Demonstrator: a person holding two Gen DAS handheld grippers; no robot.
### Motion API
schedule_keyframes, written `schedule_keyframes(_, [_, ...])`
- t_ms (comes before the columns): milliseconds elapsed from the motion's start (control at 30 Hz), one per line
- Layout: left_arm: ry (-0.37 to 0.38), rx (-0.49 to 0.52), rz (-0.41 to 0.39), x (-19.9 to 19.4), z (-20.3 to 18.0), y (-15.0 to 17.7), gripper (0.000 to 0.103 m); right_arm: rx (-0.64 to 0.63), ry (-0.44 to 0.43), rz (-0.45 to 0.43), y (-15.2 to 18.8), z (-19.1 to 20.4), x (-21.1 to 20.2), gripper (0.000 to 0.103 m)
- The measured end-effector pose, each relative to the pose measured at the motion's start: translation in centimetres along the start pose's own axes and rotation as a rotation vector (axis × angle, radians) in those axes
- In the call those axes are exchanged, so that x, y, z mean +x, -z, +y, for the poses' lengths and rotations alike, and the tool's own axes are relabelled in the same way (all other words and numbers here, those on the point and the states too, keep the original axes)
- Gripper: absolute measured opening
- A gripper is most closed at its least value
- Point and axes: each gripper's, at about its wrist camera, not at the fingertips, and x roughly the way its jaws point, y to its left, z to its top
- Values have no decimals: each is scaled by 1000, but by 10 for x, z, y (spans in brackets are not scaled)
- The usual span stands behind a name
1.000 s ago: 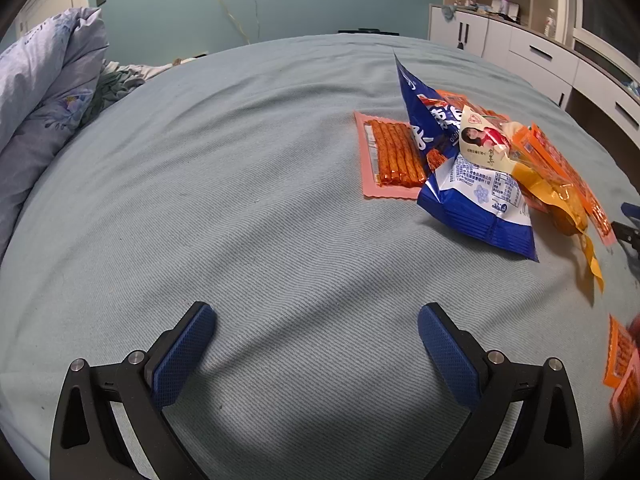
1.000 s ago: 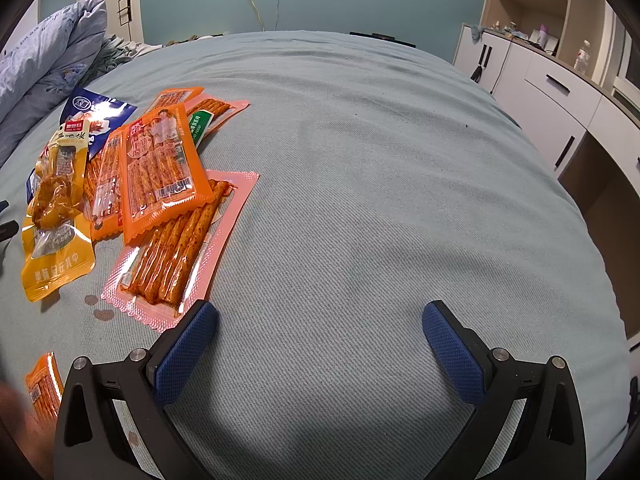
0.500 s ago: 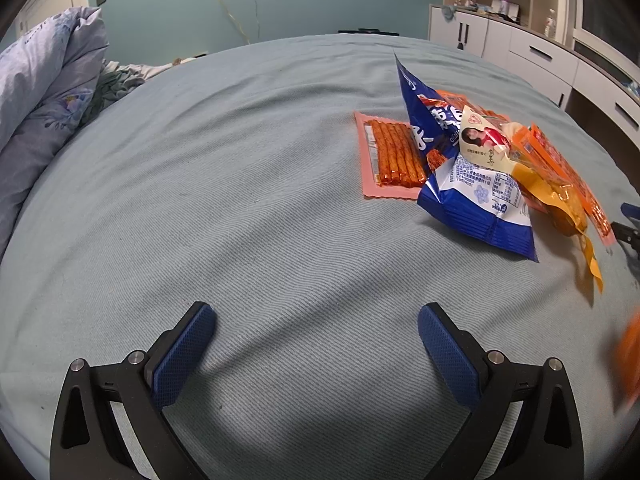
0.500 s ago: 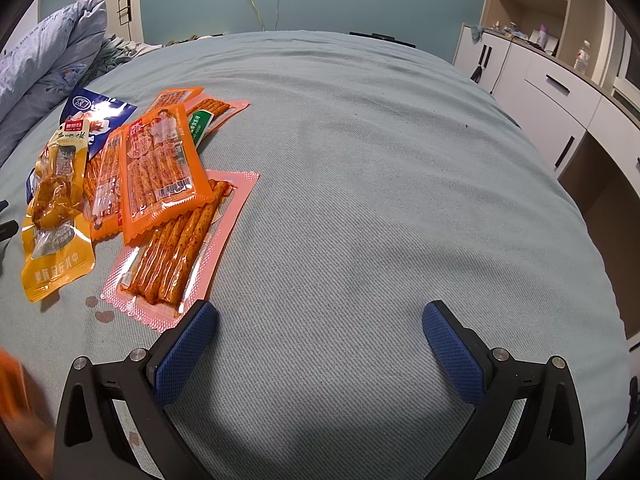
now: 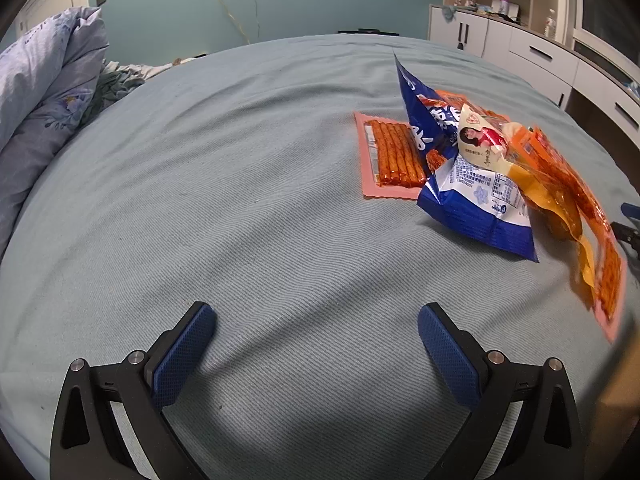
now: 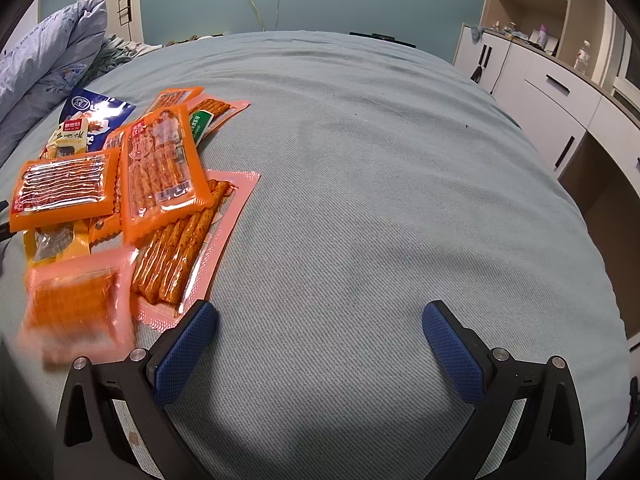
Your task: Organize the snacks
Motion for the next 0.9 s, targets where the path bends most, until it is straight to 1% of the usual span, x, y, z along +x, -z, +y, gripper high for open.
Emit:
schedule_keyframes(333, [0,0,0,0,1,0,103,-1,0,-1,1,0,0,103])
schedule_keyframes(433, [1,0,0,0,1,0,103,-9,13,-3,1,2,-1,103])
schedule_keyframes(533, [0,0,0,0,1,0,103,2,-2,-1,1,1,-1,103])
schedule_keyframes(667, [-2,1,0,0,1,0,103,-6,9,4,0,3,0,103])
schedule_keyframes(900, [-22,13,-2,1,-3,0,103,-1,3,13,-3,2,2,103])
